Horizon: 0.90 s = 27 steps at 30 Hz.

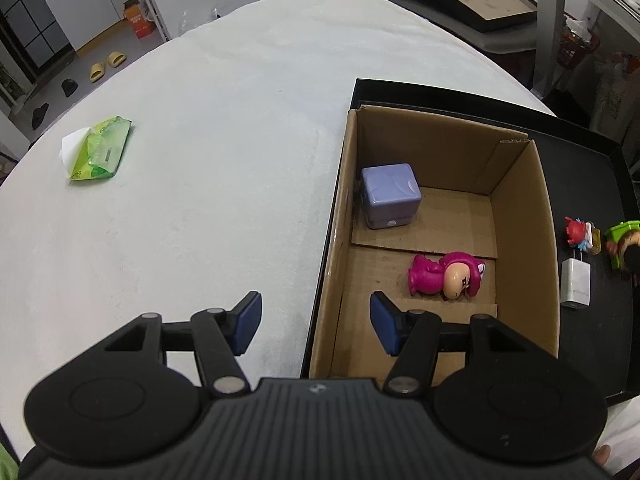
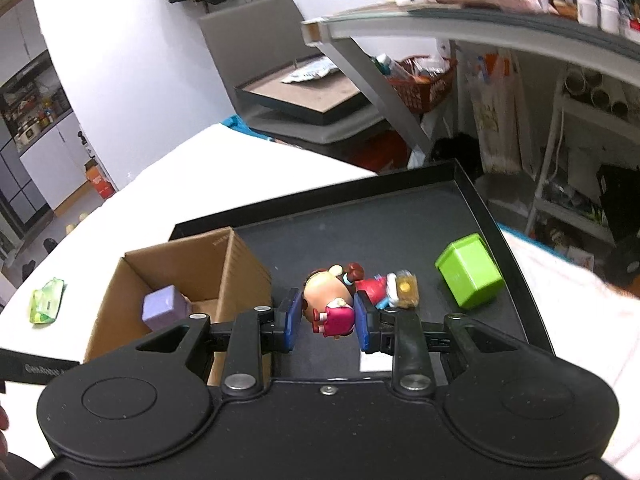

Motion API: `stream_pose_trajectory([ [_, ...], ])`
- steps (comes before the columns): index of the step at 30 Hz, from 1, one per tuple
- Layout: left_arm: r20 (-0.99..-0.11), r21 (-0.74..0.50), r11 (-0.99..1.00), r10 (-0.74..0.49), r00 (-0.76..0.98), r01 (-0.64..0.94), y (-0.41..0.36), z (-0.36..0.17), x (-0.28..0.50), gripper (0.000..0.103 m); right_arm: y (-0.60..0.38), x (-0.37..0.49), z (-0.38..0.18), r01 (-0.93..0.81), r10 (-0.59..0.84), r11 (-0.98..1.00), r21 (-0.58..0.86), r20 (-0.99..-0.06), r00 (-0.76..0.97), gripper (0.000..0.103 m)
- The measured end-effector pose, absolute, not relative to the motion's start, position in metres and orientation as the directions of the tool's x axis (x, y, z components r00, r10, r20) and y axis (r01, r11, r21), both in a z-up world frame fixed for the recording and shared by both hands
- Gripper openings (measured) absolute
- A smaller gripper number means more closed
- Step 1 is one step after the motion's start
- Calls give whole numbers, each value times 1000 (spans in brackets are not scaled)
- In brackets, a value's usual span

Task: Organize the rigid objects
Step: 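Carry the doll figurine with the right gripper into the box and release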

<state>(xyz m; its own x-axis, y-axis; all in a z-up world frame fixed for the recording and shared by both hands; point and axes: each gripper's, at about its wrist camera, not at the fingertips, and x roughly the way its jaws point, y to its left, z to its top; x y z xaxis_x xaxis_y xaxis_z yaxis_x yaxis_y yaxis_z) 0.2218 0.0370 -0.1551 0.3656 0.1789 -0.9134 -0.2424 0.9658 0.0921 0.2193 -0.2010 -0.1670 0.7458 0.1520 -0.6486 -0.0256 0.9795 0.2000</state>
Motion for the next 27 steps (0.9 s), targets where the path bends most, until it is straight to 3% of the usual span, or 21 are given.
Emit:
stream_pose_trajectory([
  [15,-913,-3,979,80,400,-204,61,-161,217,57,-158,223,-155,-97,153,988,123,-623,767,28],
  [27,-900,-121,983,-49,434,-141,73,-167,219,51,-109,230,-149,-183,170,982,38,-583,795,28],
])
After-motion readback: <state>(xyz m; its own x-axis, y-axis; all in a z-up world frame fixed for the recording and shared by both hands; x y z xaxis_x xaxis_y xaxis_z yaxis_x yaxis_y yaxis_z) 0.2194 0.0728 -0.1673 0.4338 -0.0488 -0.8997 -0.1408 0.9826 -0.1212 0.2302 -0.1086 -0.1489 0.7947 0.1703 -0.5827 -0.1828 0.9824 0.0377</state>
